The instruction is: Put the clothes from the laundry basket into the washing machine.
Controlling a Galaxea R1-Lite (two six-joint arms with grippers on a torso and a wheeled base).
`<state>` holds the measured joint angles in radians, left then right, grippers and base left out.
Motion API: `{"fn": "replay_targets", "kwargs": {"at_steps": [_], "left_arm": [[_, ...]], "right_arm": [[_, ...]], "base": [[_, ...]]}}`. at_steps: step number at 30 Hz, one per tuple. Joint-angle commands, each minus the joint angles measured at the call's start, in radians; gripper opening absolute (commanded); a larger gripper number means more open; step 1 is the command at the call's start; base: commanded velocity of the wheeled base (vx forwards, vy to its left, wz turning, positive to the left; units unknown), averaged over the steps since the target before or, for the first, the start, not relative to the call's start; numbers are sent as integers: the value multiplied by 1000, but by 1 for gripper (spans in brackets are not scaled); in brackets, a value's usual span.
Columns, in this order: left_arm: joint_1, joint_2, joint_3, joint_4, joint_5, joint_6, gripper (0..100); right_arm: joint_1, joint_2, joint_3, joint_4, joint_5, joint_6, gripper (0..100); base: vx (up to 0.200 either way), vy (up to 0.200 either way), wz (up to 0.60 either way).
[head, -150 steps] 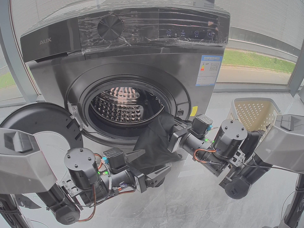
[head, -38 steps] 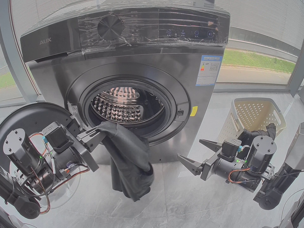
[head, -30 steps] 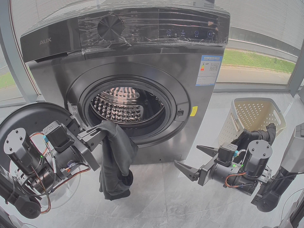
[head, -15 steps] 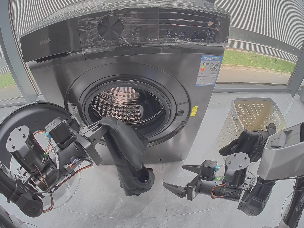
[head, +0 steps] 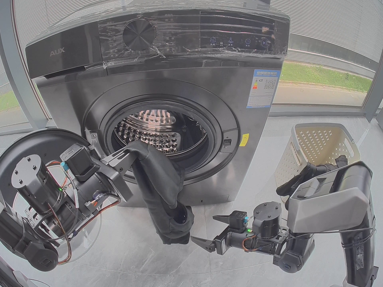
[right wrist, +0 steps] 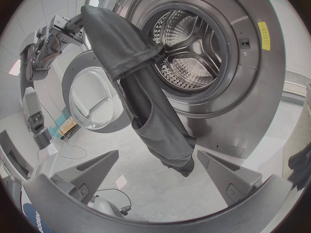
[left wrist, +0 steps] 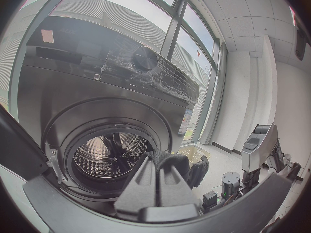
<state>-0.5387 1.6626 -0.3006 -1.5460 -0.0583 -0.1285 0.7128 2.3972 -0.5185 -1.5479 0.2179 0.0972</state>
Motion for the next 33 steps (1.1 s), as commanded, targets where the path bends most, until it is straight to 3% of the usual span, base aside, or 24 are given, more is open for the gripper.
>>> {"fn": "replay_targets", "kwargs": {"at_steps": [1, 2, 17, 18, 20, 21, 33], "left_arm": [[-14, 16, -6, -2, 17, 0, 0], [-14, 17, -5, -2, 17, 0, 0], [-14, 22, -6, -2, 18, -2, 0], [-14, 22, -6, -2, 18, -2, 0], [-14, 22, -6, -2, 18, -2, 0], [-12, 23, -6, -2, 18, -2, 0], [-1, 25, -5, -2, 17, -6, 0]], "right_arm": [[13, 80, -81, 0, -2, -1, 100], [16, 109, -132, 0, -6, -1, 100], [50, 240, -365, -1, -18, 6, 100], [50, 241, -367, -1, -18, 6, 0], [50, 250, -382, -1, -29, 7, 0], [51, 250, -388, -1, -60, 10, 0], [45, 126, -325, -3, -66, 24, 0]], "base": [[0, 0, 0], [0, 0, 0], [0, 0, 0], [0, 0, 0], [0, 0, 0], [0, 0, 0], [0, 0, 0]]}}
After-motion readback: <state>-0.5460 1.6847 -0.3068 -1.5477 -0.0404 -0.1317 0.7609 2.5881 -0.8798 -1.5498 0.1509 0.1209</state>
